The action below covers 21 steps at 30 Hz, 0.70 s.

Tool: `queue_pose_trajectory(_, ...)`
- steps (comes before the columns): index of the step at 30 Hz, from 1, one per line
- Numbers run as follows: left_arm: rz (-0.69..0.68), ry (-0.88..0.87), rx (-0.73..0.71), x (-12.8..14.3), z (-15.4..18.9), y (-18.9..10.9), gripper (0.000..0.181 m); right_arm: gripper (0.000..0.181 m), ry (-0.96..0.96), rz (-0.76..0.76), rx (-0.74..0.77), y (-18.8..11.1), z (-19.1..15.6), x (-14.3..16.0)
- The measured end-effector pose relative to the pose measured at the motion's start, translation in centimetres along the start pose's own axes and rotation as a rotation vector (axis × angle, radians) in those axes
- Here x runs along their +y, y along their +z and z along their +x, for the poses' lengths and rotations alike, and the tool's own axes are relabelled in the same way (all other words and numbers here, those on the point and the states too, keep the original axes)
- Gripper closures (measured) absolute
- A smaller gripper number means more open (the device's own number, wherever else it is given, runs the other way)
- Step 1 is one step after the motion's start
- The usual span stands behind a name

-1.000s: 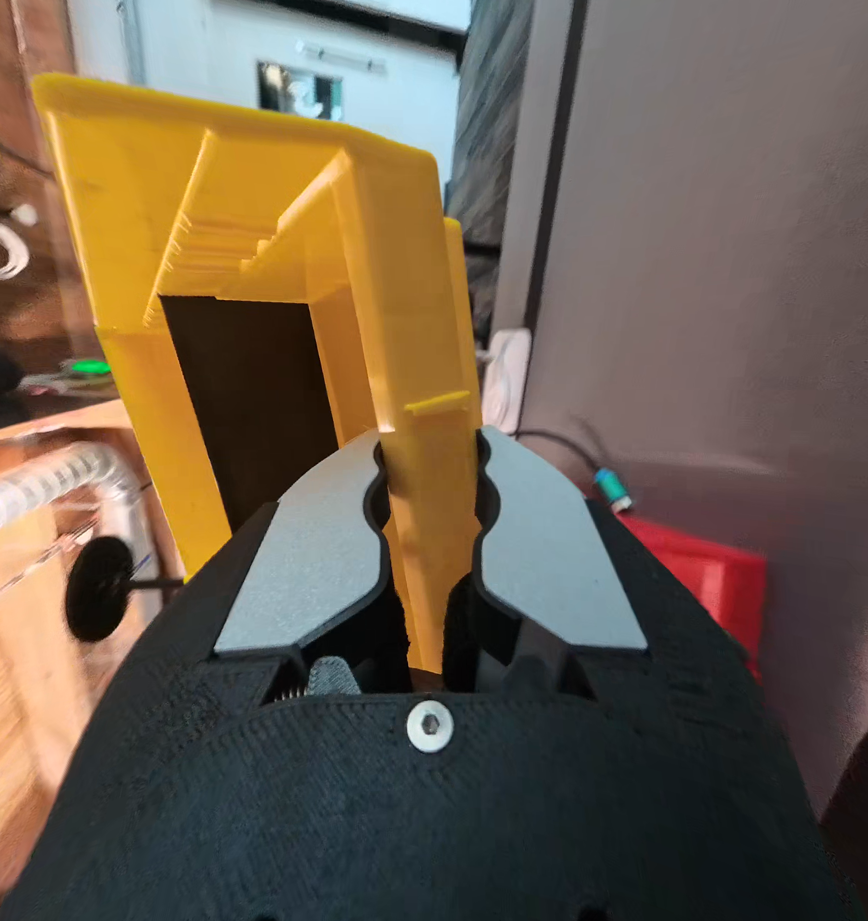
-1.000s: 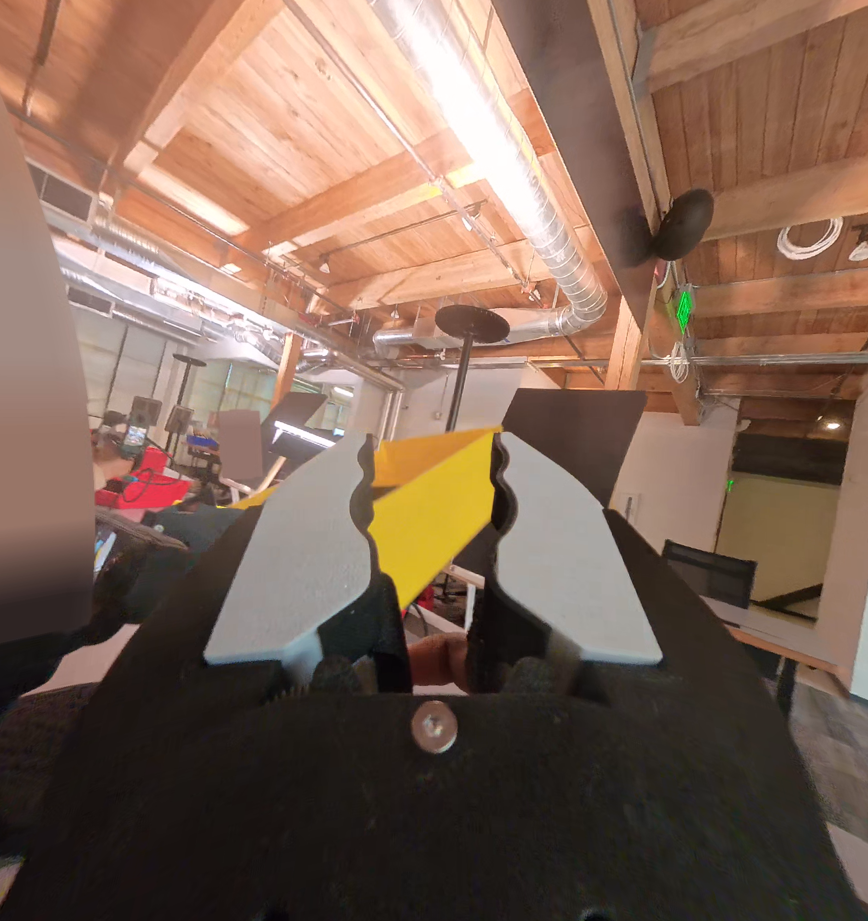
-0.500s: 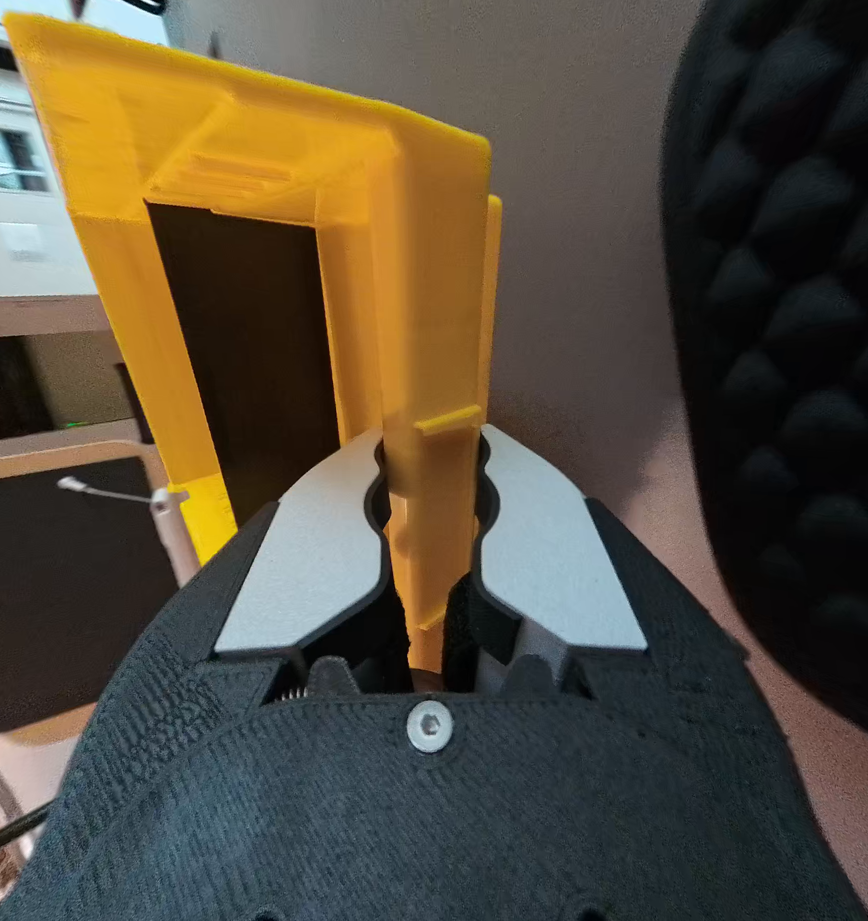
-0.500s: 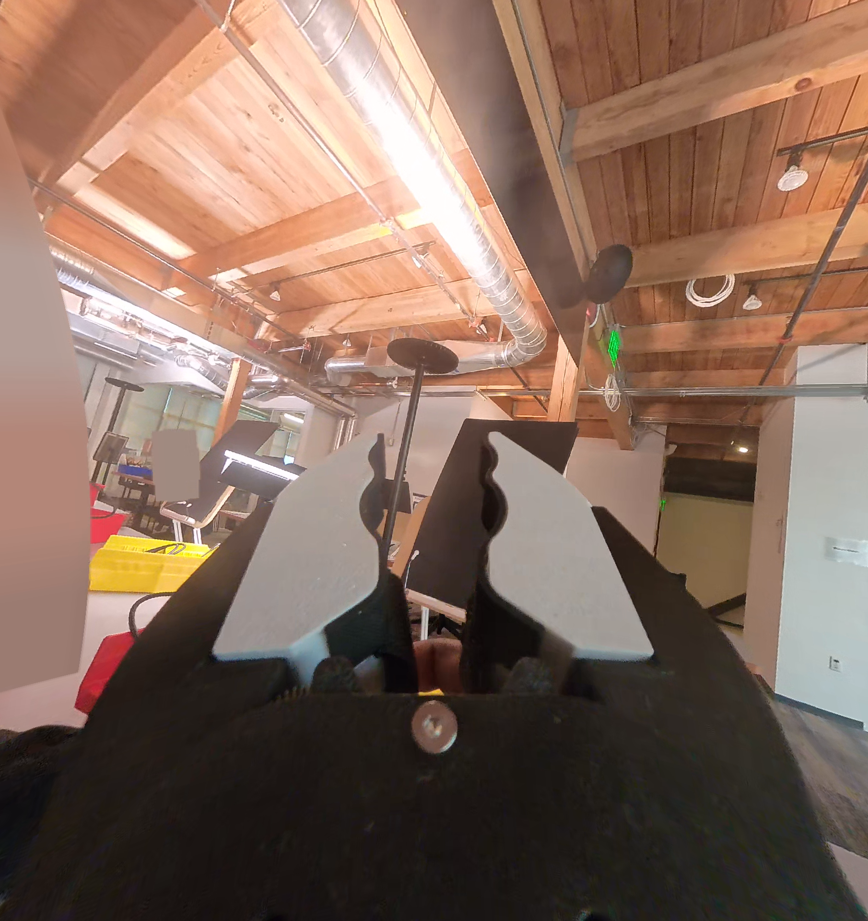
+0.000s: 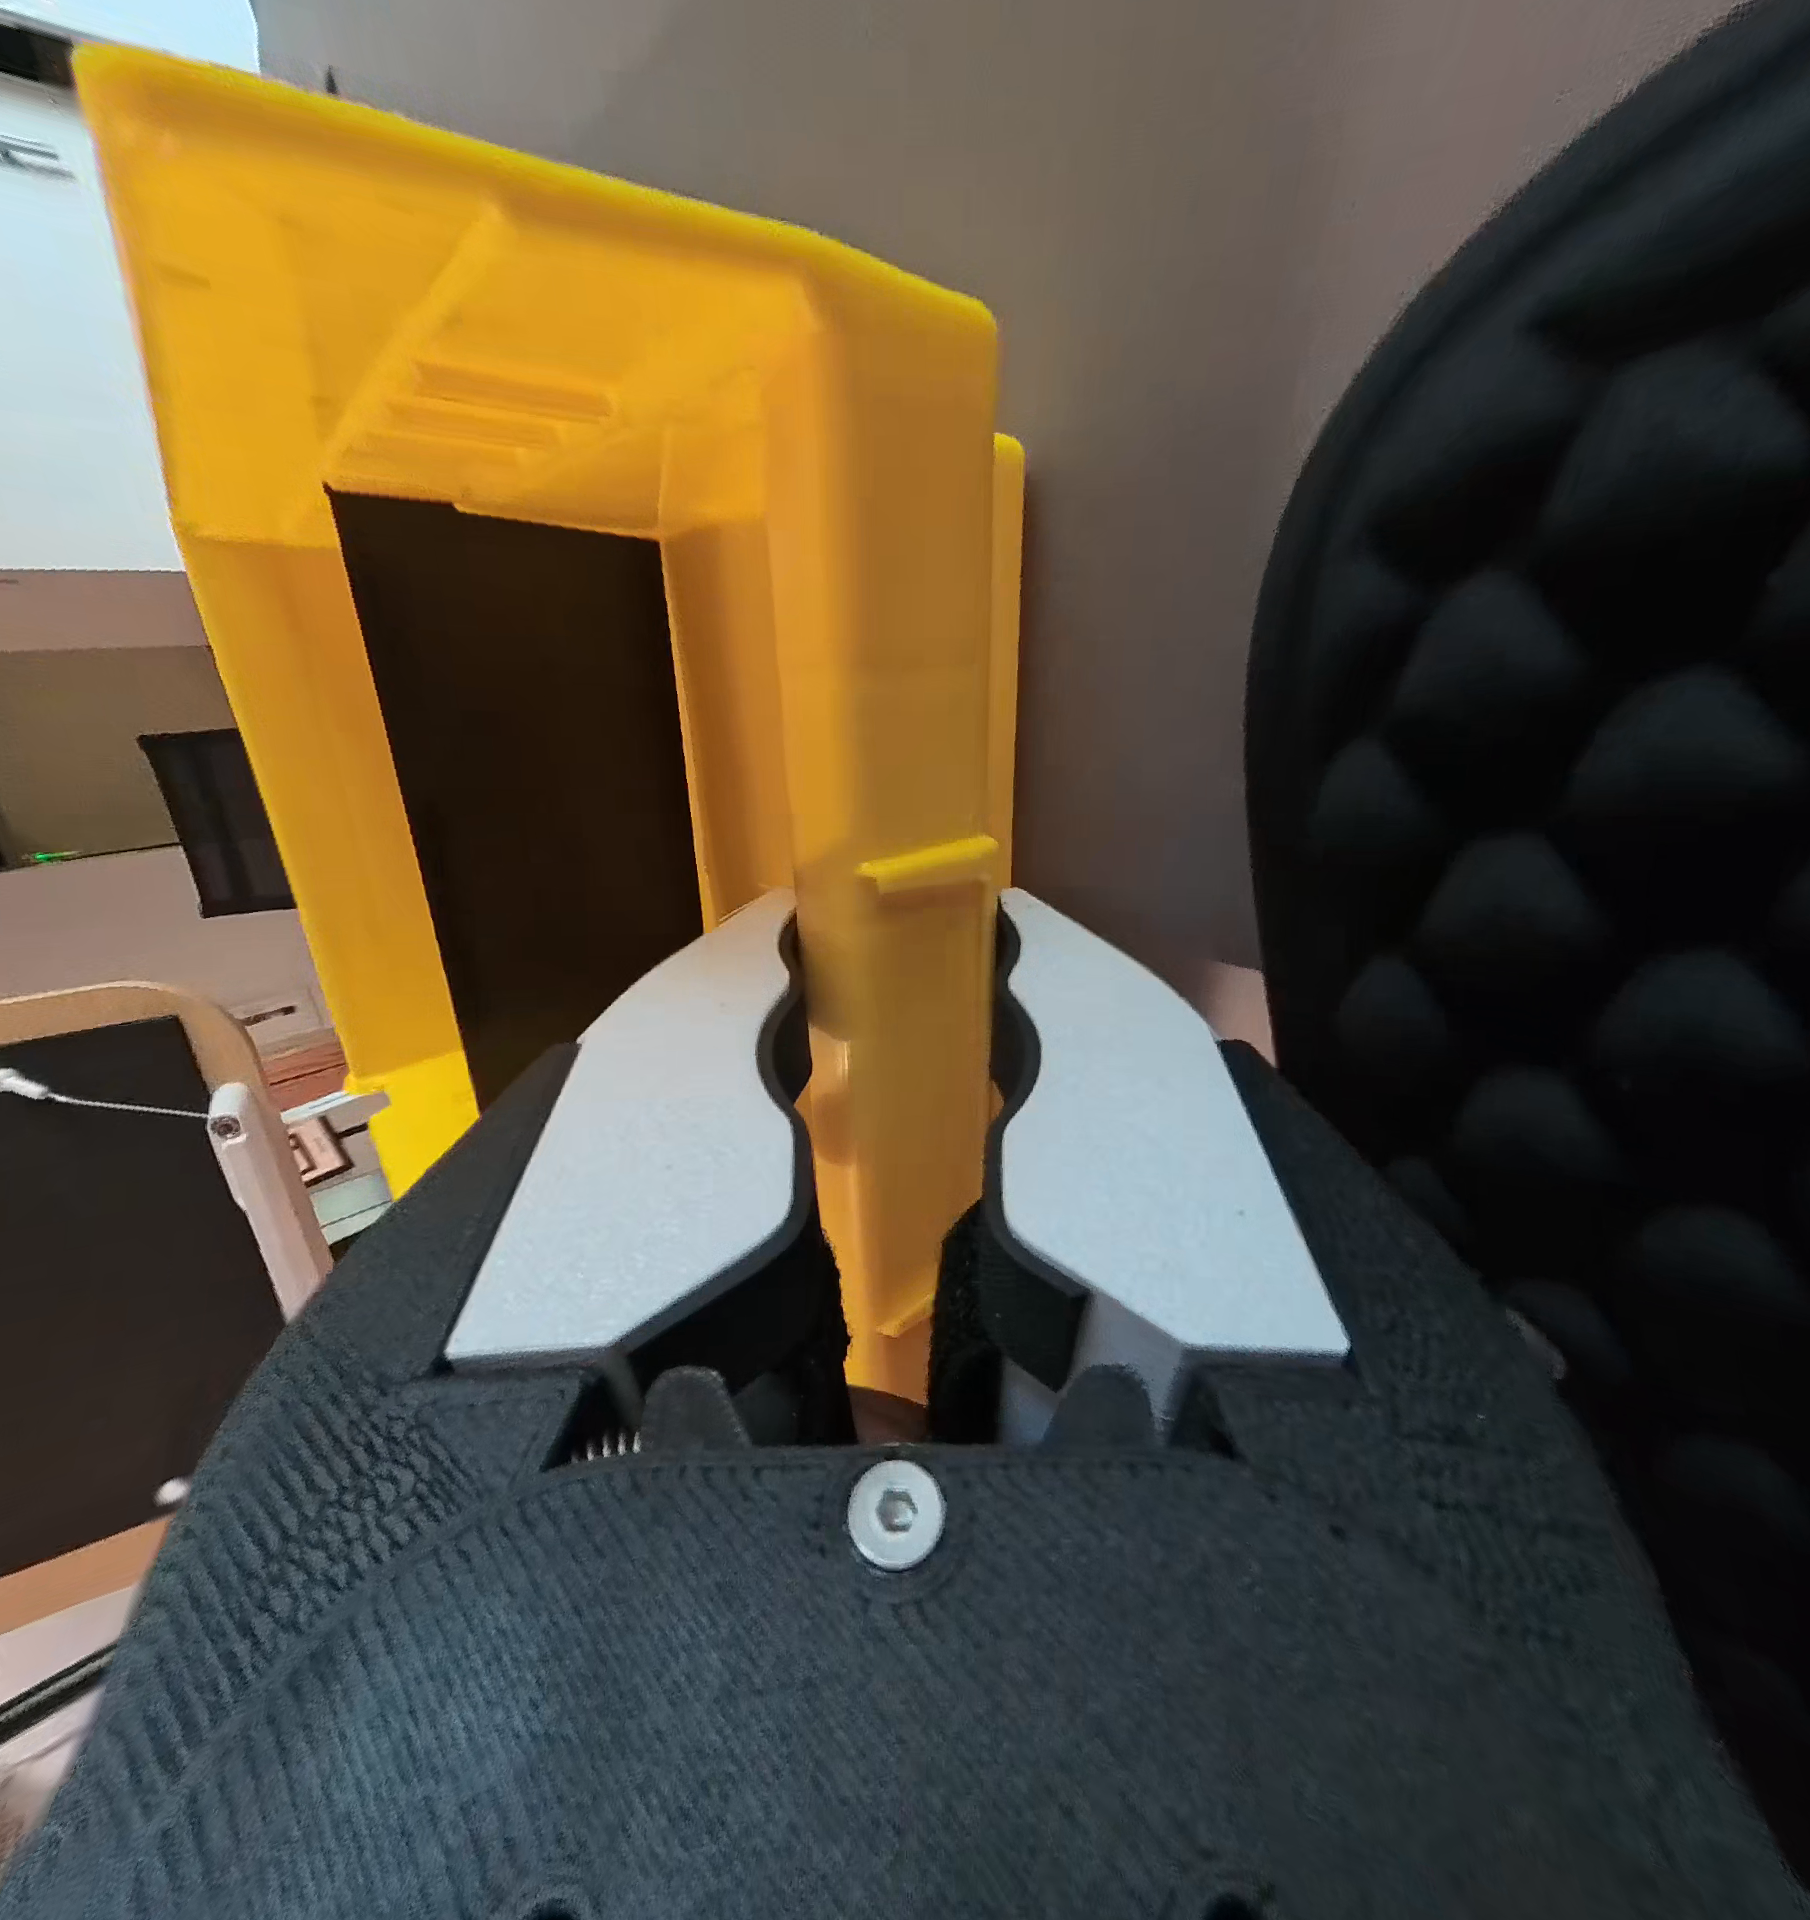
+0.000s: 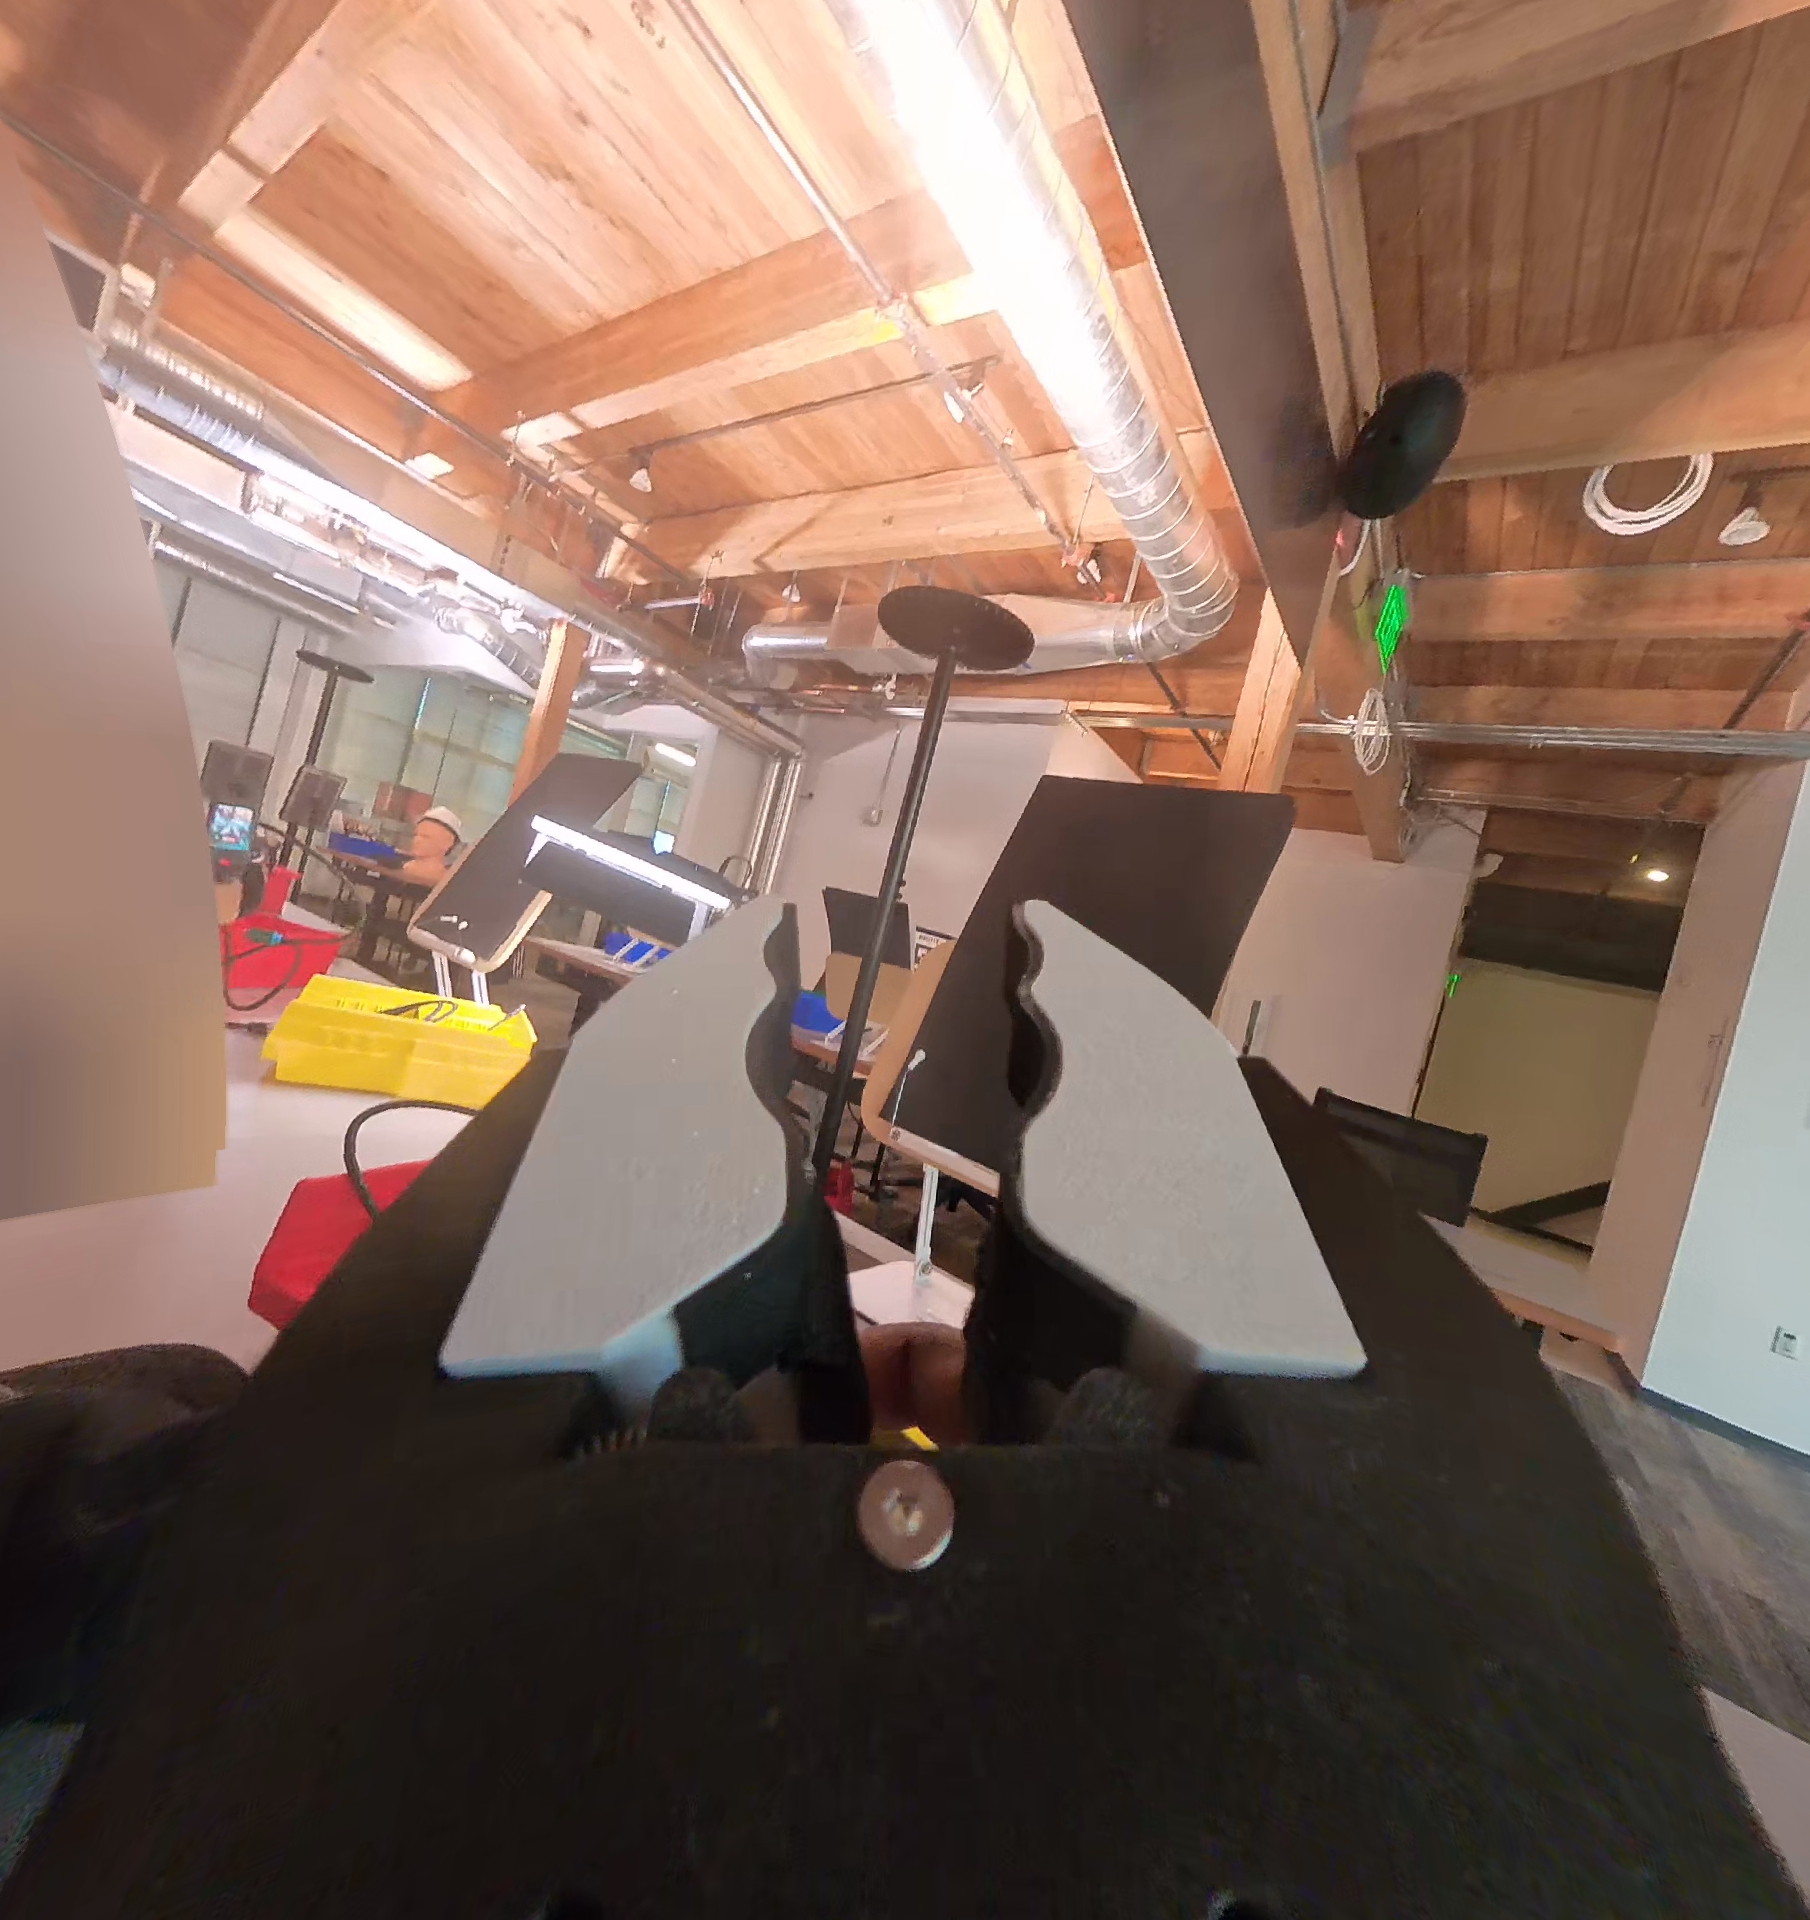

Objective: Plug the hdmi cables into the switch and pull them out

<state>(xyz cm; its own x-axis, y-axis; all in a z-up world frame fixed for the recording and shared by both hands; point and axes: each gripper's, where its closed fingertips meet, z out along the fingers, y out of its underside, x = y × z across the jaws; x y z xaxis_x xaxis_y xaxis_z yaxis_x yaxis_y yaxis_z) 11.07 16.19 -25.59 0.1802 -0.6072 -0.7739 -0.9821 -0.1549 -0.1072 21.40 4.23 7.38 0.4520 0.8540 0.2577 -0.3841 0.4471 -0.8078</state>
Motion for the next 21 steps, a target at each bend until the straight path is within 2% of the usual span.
queue_pose_trajectory(2, 0.047, -0.045, 0.023, -0.3, 0.1, 0.0, 0.148, 0.142, -0.004, -0.01, -0.005, 0.2, 0.0, 0.3)
queue_pose_trajectory(5, 0.094, -0.118, 0.042, -0.2, -0.3, -0.9, 0.12, 0.139, 0.003, -0.03, -0.015, 0.5, 0.0, 0.8)
queue_pose_trajectory(9, 0.23, -0.236, 0.058, -0.2, -2.1, -4.7, 0.103, 0.131, 0.028, -0.112, -0.043, 1.0, -0.3, 2.3)
queue_pose_trajectory(13, 0.405, -0.361, 0.124, -0.1, -3.8, -8.9, 0.101, 0.126, 0.035, -0.216, -0.065, 1.4, -0.6, 4.3)
queue_pose_trajectory(16, 0.474, -0.425, 0.148, 0.5, -4.7, -10.6, 0.101, 0.126, 0.025, -0.283, -0.091, 1.9, -1.2, 5.8)
queue_pose_trajectory(19, 0.538, -0.487, 0.118, 2.6, -5.8, -12.8, 0.101, 0.125, -0.017, -0.435, -0.153, 1.7, -2.0, 8.5)
queue_pose_trajectory(21, 0.555, -0.535, 0.095, 5.2, -6.7, -14.7, 0.101, 0.122, -0.054, -0.545, -0.176, 1.5, -2.1, 10.6)
